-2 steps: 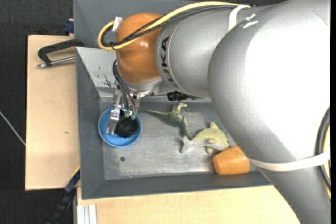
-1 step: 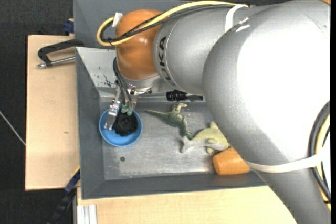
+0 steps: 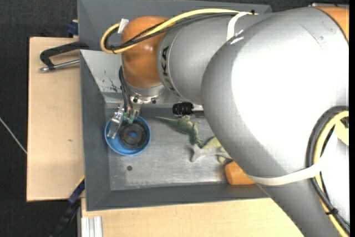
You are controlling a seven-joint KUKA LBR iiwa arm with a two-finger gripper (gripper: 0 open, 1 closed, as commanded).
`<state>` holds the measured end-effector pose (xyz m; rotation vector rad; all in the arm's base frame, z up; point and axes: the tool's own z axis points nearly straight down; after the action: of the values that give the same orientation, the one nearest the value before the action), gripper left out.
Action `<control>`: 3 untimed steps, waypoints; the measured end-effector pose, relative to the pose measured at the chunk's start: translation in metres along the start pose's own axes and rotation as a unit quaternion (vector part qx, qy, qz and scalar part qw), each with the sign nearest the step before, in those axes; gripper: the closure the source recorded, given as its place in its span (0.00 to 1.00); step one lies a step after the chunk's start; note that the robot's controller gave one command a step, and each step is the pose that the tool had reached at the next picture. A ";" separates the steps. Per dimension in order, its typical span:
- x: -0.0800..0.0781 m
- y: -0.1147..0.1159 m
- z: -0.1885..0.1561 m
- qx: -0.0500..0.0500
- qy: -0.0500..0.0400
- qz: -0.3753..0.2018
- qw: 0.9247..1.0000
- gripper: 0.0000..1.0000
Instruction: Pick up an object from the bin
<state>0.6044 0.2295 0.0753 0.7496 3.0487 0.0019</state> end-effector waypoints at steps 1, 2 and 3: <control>-0.001 0.001 -0.002 -0.001 -0.001 -0.001 1.000 0.00; -0.002 0.001 -0.005 0.000 -0.001 -0.001 1.000 1.00; -0.004 0.002 -0.027 0.000 -0.001 -0.002 1.000 1.00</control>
Offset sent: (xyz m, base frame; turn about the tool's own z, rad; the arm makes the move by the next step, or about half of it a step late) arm 0.0000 0.0000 0.0000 0.0000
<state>0.6085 0.2292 0.1027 0.7433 3.0487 0.0022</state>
